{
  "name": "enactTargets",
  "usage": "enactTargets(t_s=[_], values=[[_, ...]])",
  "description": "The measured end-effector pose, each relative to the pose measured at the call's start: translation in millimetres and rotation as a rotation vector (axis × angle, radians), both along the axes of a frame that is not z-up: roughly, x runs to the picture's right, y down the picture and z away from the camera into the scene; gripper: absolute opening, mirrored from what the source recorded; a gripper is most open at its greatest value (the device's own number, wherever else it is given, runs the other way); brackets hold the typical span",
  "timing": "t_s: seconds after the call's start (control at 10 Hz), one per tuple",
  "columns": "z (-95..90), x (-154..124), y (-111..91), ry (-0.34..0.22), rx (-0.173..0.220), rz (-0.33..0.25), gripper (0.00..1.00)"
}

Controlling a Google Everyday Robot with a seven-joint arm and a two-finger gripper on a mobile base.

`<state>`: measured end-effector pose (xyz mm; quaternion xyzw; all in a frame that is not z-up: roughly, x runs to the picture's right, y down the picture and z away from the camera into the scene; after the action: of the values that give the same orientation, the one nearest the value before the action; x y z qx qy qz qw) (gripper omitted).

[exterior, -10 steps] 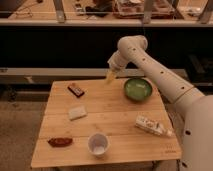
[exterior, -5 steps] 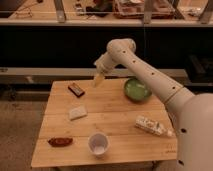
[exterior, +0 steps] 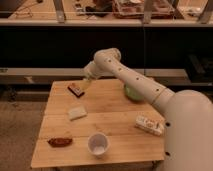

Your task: Place the eraser on the white sponge

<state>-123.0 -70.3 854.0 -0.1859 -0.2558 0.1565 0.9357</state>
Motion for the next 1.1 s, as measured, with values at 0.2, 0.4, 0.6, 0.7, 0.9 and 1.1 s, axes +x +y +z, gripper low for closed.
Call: enactTargets(t_s=[0.2, 0.4, 0.6, 0.7, 0.9, 1.1], values=[[24.8, -16, 1, 0.030, -0.005, 0.031, 0.80], [26.9, -11, -1, 0.038, -0.002, 0.038, 0.80], [26.5, -15, -1, 0.035, -0.002, 0.035, 0.80], [26.8, -14, -1, 0.036, -0.002, 0.036, 0.80], [36.1, -16, -2, 0.030, -0.022, 0.063, 0.80], [53.8, -36, 5, -0.001, -0.065, 0.081, 0.80]])
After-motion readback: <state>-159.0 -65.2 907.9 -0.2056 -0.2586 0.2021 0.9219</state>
